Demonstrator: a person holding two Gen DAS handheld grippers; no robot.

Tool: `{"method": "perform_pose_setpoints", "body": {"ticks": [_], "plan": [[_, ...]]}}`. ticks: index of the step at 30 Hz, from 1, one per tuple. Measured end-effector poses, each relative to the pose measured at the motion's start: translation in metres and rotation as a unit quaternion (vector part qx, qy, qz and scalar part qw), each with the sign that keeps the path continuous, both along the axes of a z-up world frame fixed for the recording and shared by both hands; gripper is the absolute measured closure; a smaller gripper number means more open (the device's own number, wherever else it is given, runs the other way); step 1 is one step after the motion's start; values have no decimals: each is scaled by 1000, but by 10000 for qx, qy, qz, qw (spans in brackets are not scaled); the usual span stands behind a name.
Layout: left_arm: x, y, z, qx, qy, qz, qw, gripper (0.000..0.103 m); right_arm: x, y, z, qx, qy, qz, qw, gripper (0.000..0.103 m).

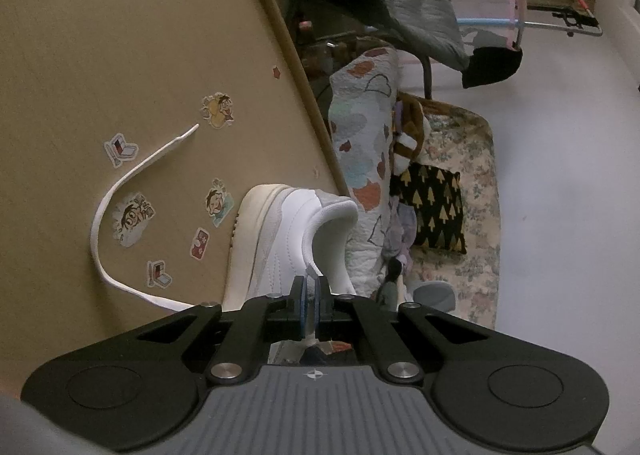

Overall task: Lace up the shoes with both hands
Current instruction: 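Pull the lace out of the eyelet with the left gripper while the right gripper holds the sneaker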

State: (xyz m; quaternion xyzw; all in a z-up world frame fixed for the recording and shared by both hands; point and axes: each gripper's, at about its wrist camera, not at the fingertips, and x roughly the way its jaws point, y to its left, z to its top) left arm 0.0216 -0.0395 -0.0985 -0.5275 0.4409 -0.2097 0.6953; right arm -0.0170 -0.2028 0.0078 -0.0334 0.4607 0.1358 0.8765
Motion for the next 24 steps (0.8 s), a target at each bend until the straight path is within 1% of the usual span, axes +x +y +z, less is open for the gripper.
{"method": "perform_pose_setpoints", "body": {"ticks": [5, 8, 12, 16, 24], "plan": [[1, -1, -2, 12, -40, -35, 10000, 100, 7, 4, -11, 0, 30, -531, 9986, 85], [1, 1, -3, 49, -68, -45, 10000, 99, 7, 8, -16, 1, -26, -696, 9976, 85], [1, 2, -3, 78, -82, -50, 9999, 99, 4, 0, -20, 244, -38, -942, 9952, 85], [1, 2, -1, 140, -94, -44, 9998, 99, 5, -5, -22, 378, -10, -1054, 9937, 85], [0, 10, 0, 158, -68, -11, 9999, 99, 7, -9, -24, 476, -3, -1168, 9920, 84]]}}
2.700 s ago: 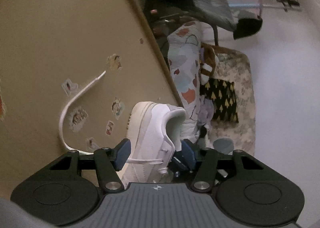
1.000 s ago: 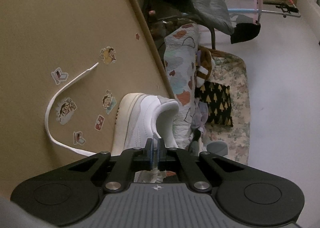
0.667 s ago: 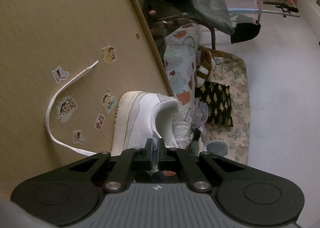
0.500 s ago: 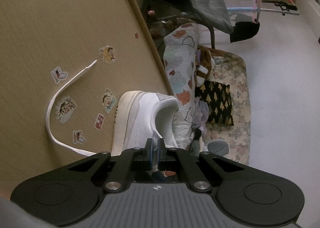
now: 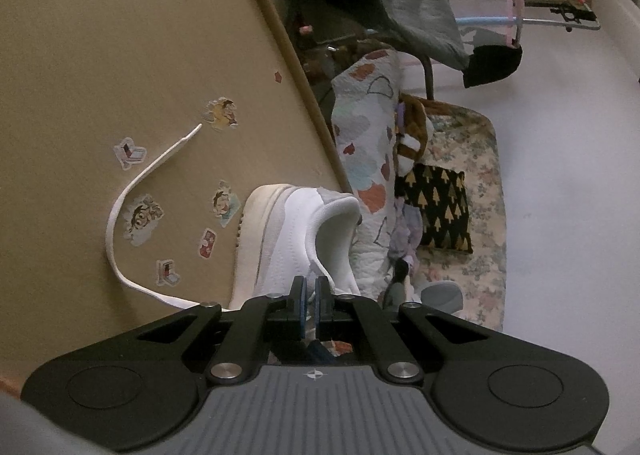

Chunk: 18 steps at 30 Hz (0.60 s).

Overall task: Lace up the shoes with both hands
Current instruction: 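Pull the lace out of the eyelet with the left gripper while the right gripper holds the sneaker, then keep drawing the lace away from the sneaker with the left gripper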

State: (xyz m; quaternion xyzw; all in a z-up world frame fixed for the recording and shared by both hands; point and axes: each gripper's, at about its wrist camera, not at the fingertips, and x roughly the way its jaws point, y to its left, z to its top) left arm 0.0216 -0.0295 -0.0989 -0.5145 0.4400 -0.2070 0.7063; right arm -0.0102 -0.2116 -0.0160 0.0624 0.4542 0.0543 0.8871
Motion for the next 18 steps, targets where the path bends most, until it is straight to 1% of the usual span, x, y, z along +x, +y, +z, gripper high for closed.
{"method": "perform_pose_setpoints", "body": {"ticks": [11, 15, 18], "plan": [[-10, 16, -2, 65, 16, 0, 10000, 99, 1, 0, 1, 6, -6, -7, 10000, 84], [-11, 17, 2, 202, -43, -23, 9998, 99, 1, -1, 1, -4, -9, 1, 10000, 84], [-13, 22, 2, 229, -38, -39, 9997, 99, 0, -1, 2, -14, -7, 9, 10000, 84]]}}
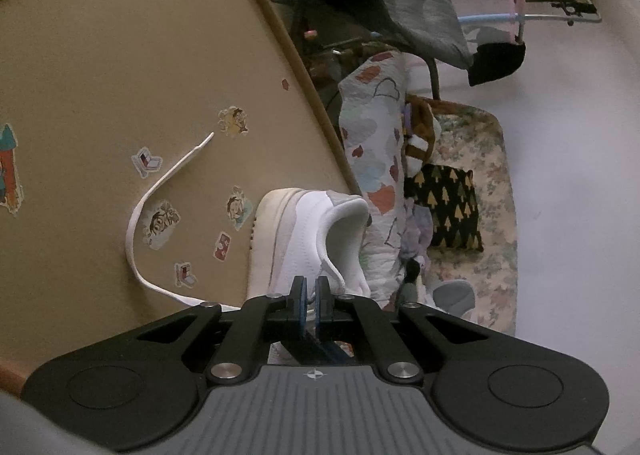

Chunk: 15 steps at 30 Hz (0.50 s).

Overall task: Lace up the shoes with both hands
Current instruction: 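Keep drawing the lace away from the sneaker with the left gripper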

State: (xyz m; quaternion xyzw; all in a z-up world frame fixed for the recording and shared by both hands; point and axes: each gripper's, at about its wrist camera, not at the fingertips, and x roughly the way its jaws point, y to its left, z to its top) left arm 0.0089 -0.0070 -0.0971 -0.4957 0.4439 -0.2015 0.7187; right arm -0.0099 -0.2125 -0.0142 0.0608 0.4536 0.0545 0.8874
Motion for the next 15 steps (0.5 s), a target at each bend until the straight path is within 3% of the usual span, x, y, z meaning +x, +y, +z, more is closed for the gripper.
{"method": "perform_pose_setpoints", "body": {"ticks": [15], "plan": [[-12, 21, 2, 88, 16, 103, 9999, 99, 1, 4, 2, -10, 6, -18, 10000, 83]]}}
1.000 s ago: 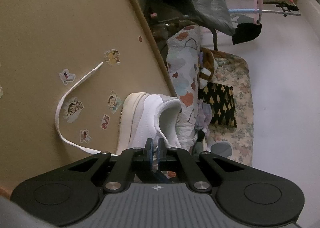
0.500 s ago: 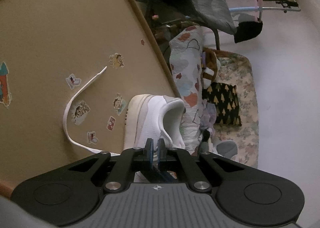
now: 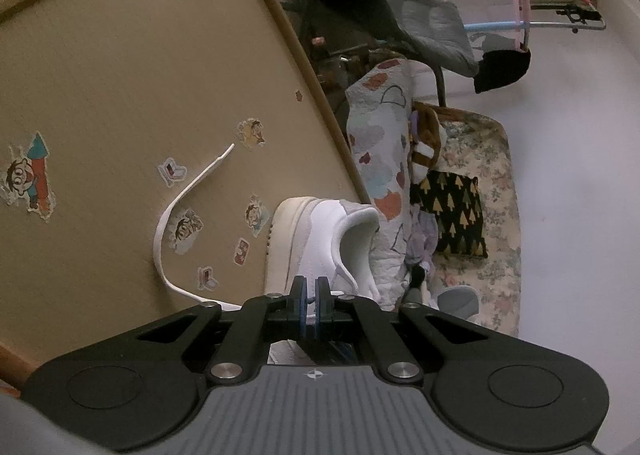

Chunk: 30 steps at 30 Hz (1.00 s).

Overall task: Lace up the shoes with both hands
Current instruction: 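Keep drawing the lace away from the sneaker with the left gripper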

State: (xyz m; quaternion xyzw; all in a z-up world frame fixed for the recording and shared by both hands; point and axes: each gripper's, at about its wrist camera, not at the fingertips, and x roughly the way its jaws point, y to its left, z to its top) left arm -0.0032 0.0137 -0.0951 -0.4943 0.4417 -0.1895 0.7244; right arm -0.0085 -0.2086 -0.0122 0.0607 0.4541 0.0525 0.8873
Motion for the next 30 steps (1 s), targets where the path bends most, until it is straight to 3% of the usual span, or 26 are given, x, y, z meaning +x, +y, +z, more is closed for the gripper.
{"method": "perform_pose_setpoints", "body": {"ticks": [30], "plan": [[-13, 26, 5, 175, 47, 227, 9996, 99, 2, 1, 1, -38, -33, -15, 10000, 83]]}}
